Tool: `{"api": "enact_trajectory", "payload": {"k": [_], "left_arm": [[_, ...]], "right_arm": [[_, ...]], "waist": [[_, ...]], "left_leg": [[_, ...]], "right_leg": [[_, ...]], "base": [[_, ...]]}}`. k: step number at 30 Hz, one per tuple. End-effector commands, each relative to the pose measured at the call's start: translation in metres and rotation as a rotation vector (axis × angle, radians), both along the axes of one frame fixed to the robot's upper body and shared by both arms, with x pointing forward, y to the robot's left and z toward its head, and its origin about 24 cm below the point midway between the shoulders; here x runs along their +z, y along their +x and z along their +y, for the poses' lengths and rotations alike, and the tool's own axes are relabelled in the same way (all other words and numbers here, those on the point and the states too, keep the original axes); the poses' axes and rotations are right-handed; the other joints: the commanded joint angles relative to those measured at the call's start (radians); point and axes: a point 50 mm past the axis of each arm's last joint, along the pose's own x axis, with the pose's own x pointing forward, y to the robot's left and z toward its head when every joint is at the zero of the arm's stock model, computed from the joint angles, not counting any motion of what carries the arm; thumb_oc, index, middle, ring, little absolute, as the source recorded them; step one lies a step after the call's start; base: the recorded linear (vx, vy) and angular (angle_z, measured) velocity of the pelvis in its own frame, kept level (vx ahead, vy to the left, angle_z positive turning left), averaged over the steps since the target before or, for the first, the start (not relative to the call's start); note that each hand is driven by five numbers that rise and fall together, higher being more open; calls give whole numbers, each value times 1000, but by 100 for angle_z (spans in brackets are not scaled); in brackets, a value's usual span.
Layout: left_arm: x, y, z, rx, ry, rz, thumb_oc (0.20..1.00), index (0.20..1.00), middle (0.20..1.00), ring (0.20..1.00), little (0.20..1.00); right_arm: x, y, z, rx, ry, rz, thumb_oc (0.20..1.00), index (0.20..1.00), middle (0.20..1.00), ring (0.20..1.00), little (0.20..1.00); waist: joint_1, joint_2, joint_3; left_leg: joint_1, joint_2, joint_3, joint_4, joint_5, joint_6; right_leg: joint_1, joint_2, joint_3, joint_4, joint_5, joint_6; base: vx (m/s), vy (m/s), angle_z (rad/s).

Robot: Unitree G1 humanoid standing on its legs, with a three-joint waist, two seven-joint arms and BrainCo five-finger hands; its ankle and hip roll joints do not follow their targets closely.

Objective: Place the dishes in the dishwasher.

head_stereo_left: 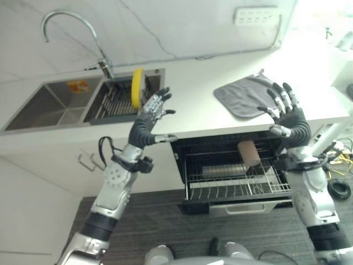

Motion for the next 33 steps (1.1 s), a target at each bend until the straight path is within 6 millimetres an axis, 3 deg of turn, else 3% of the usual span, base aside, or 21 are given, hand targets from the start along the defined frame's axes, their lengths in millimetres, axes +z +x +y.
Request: {"api": "enact_trajectory", "payload": {"k": [1,4,6,8,9,10,12,13,17,19,22,25,30,33], "left_arm": [[13,-9,15,16,-64,-85,1000,1000,1000,1000,1000],[13,-9,12,0,-45,-106,1000,1000,1000,1000,1000],[16,-6,10,-6,-31,-105,1000,1000,1000,1000,1000],[19,0,2,-29,-1,-116,1000,1000,1000,1000,1000],[20,1,1,-29,7,-117,1000,1000,1000,1000,1000],[21,5,-1,-10,24,-112,1000,1000,1000,1000,1000],[21,4,4,21,34,-113,1000,1000,1000,1000,1000],[22,1,12,42,41,-118,1000,1000,1000,1000,1000],[28,1,20,22,48,-126,1000,1000,1000,1000,1000],[29,-1,18,15,45,-132,1000,1000,1000,1000,1000],[26,-3,15,16,49,-124,1000,1000,1000,1000,1000],[20,-7,20,38,21,-105,1000,1000,1000,1000,1000],[17,-8,22,53,-4,-92,1000,1000,1000,1000,1000],[16,-12,23,64,-39,-93,1000,1000,1000,1000,1000]], "right_arm": [[26,-5,-8,-15,9,-137,1000,1000,1000,1000,1000],[30,-7,-13,-43,6,-154,1000,1000,1000,1000,1000],[31,-6,-17,-71,17,-166,1000,1000,1000,1000,1000],[29,-8,-21,-89,44,-173,1000,1000,1000,1000,1000],[28,-8,-21,-93,41,-176,1000,1000,1000,1000,1000],[26,-10,-18,-78,32,-172,1000,1000,1000,1000,1000],[26,-10,-14,-46,32,-167,1000,1000,1000,1000,1000],[28,-9,-11,-29,43,-170,1000,1000,1000,1000,1000],[30,-10,-4,-41,61,-168,1000,1000,1000,1000,1000],[29,-9,-1,-37,70,-167,1000,1000,1000,1000,1000],[27,-6,0,-31,79,-168,1000,1000,1000,1000,1000],[24,-3,3,-5,80,-150,1000,1000,1000,1000,1000],[22,0,6,17,55,-131,1000,1000,1000,1000,1000],[23,3,7,45,28,-110,1000,1000,1000,1000,1000]], "waist": [[-7,16,-26],[-18,33,-15],[-28,43,-5],[-41,44,-3],[-43,43,-2],[-51,41,-1],[-38,42,1],[-18,51,4],[5,54,4],[21,43,4],[28,31,0],[46,21,-14],[45,9,-14],[52,-17,5]], "left_leg": [[73,37,20,-47,123,-31],[82,53,-39,-54,127,-40],[97,16,-47,-52,66,-29],[93,-39,-26,-38,34,-3],[96,-54,-19,-43,29,7],[109,-96,8,-62,16,28],[131,-129,48,-96,8,43],[148,-143,79,-124,6,53],[161,-185,103,-160,-23,92],[160,-201,109,-165,-26,93],[151,-210,76,-162,-19,92],[144,-184,109,-148,2,62],[109,-155,134,-76,-11,43],[38,-118,131,107,-77,37]], "right_leg": [[93,-47,38,-13,-35,98],[61,-84,91,62,-59,115],[40,-142,110,111,-59,149],[53,-215,110,80,1,201],[55,-234,108,72,18,210],[40,-278,94,66,110,229],[26,-300,54,64,166,239],[21,-283,4,81,155,239],[-12,-197,-62,188,69,224],[11,-130,-112,141,30,206],[42,-77,-83,68,13,182],[109,-50,-107,-58,5,162],[149,-31,-99,-115,13,140],[156,-29,-77,-121,7,112]], "base": [[178,614,-25],[139,627,-25],[158,749,-30],[112,575,-40],[55,460,-18],[49,439,-14],[22,378,-21],[-21,237,-56],[-34,198,-97],[-57,-13,-10],[1,-124,-13],[-6,-219,-3],[3,-169,-14],[-12,-250,-16]]}}
